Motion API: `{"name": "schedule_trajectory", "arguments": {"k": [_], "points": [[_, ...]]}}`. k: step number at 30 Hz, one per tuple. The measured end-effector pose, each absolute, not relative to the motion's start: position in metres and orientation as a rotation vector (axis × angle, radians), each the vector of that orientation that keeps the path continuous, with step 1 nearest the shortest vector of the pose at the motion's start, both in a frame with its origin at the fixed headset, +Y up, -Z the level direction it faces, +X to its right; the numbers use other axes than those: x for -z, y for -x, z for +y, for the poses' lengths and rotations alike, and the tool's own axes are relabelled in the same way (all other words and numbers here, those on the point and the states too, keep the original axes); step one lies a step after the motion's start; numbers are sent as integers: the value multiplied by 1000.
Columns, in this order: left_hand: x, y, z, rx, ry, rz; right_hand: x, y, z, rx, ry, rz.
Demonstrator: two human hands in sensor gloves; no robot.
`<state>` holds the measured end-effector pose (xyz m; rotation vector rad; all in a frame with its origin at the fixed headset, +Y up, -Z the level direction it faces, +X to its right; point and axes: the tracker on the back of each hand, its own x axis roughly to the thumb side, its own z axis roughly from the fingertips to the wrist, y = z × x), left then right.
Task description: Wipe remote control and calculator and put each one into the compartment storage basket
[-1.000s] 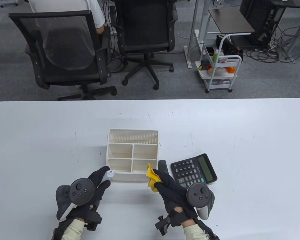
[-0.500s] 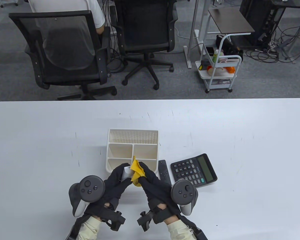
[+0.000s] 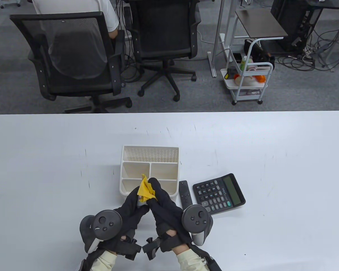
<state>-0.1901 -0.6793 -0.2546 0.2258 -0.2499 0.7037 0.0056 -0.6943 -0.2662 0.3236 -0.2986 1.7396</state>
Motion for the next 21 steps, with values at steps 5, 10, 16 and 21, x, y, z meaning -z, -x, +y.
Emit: {"name": "schedule_trajectory", "arguments": {"k": [5, 10, 16, 21], "points": [[263, 192, -691, -701, -164, -231, 257, -8, -702, -1894, -453, -318], [262, 182, -693, -612, -149, -320, 258, -15, -700, -1808, -474, -327], [259, 182, -693, -650, -170, -328, 260, -21, -710, -1788, -428, -276], [261, 192, -696, -705, -170, -280, 253, -16, -706, -1835, -489, -320]]}}
